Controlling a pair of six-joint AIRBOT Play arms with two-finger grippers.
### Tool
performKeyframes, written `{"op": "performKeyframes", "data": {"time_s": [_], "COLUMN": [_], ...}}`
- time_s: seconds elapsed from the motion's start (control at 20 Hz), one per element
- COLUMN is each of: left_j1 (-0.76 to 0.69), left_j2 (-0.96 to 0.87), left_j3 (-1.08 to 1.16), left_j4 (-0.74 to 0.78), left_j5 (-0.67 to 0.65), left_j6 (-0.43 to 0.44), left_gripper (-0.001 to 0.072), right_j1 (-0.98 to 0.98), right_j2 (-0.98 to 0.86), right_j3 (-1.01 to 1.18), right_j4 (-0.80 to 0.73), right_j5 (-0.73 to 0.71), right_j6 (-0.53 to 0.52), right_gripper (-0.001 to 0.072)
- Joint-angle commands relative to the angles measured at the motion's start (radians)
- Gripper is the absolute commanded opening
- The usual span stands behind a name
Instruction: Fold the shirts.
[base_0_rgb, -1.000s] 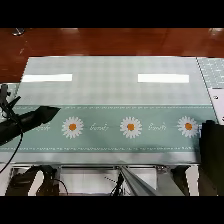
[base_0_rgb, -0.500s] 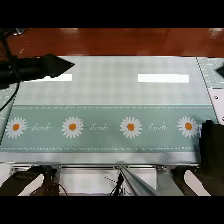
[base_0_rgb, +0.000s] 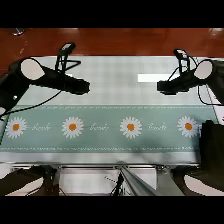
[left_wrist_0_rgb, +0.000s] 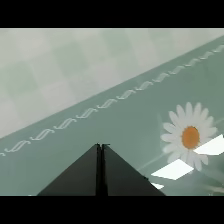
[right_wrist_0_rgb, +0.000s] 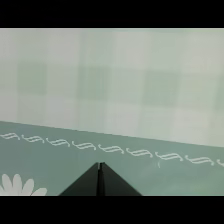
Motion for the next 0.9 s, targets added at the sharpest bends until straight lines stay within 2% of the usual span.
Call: {"op": "performKeyframes", "data": {"time_s": [0.0, 0.2, 0.85], "left_j1": [0.058, 0.064, 0.063], "left_j2": [-0.040, -0.040, -0.043], "left_j3": [-0.002, -0.002, -0.002], "left_j4": [0.080, 0.072, 0.072], "left_j5": [-0.016, -0.048, -0.046], "left_j6": [-0.061, -0.061, -0.061], "left_gripper": [0.0025, 0.0026, 0.0025], "right_j1": [-0.040, -0.042, -0.044], "right_j2": [-0.036, -0.035, -0.035], "right_j3": [0.022, 0.011, 0.011], "right_j4": [-0.027, -0.151, -0.156], "right_j5": [0.066, 0.086, 0.086], "right_j6": [0.027, 0.027, 0.029], "right_gripper": [0.0018, 0.0019, 0.0018]}}
